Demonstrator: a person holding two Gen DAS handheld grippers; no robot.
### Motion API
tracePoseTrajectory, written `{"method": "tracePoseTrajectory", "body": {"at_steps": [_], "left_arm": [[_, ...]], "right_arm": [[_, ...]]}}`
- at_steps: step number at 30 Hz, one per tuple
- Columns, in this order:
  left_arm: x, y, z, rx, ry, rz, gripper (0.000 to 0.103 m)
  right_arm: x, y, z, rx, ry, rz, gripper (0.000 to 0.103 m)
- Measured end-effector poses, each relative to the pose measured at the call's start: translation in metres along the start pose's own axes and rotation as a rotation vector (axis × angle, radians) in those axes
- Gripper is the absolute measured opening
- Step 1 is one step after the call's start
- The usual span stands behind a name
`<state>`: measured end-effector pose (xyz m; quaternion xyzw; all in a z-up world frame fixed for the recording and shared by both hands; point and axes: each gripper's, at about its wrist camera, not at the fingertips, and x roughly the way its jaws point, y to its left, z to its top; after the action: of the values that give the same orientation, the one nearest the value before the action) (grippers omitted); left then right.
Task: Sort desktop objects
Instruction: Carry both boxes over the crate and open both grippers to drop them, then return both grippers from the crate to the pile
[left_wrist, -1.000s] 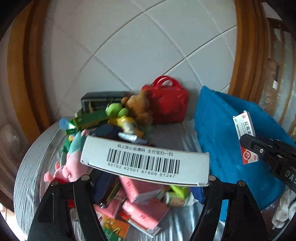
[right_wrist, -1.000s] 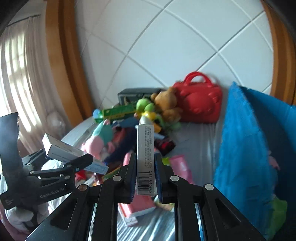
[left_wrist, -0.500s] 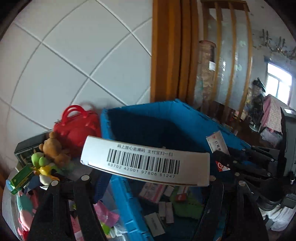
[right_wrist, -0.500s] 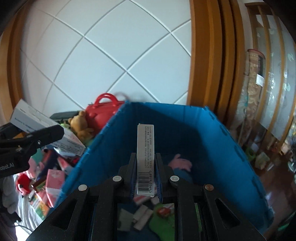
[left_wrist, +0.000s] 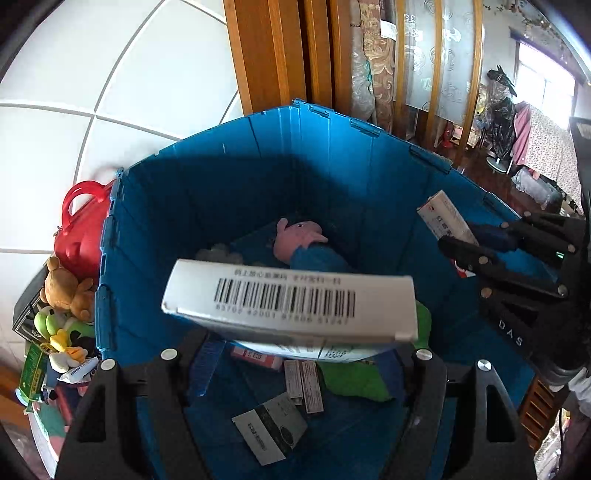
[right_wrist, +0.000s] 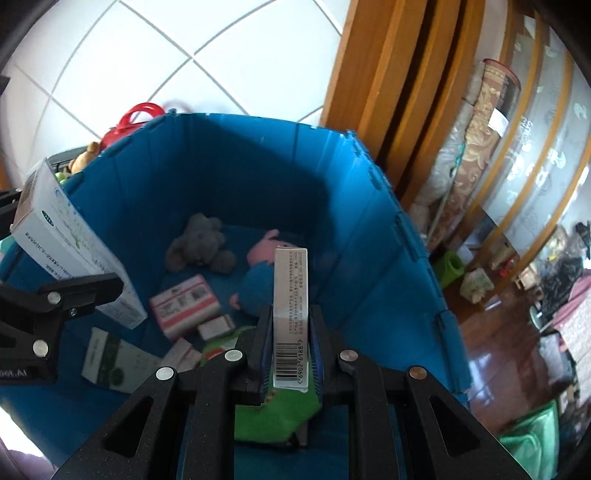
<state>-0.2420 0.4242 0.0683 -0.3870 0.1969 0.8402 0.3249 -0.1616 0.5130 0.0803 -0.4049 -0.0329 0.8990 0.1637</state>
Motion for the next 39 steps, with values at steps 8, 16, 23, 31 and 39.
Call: {"method": "tracePoseTrajectory", "body": {"at_steps": [8, 16, 23, 31, 39], "left_arm": [[0.008, 0.0, -0.002, -0.004, 0.004, 0.044, 0.074], [0.006, 0.009, -0.005, -0.036, 0.0, 0.047, 0.074], [-0.004, 0.009, -0.009, -0.041, -0.026, 0.044, 0.074], [-0.033, 0.02, -0.021, -0.084, -0.119, 0.067, 0.074], [-0.09, 0.049, -0.053, -0.161, -0.331, 0.145, 0.084]], "right_arm": [[0.017, -0.012, 0.0, -0.006, 0.007, 0.006, 0.018], [0.017, -0.01, 0.002, -0.017, -0.006, -0.001, 0.023], [0.008, -0.007, 0.004, -0.015, -0.047, -0.026, 0.084], [-0.01, 0.002, 0.003, -0.009, -0.106, -0.026, 0.102], [-0.047, 0.041, 0.005, -0.052, -0.226, -0.037, 0.102]]}}
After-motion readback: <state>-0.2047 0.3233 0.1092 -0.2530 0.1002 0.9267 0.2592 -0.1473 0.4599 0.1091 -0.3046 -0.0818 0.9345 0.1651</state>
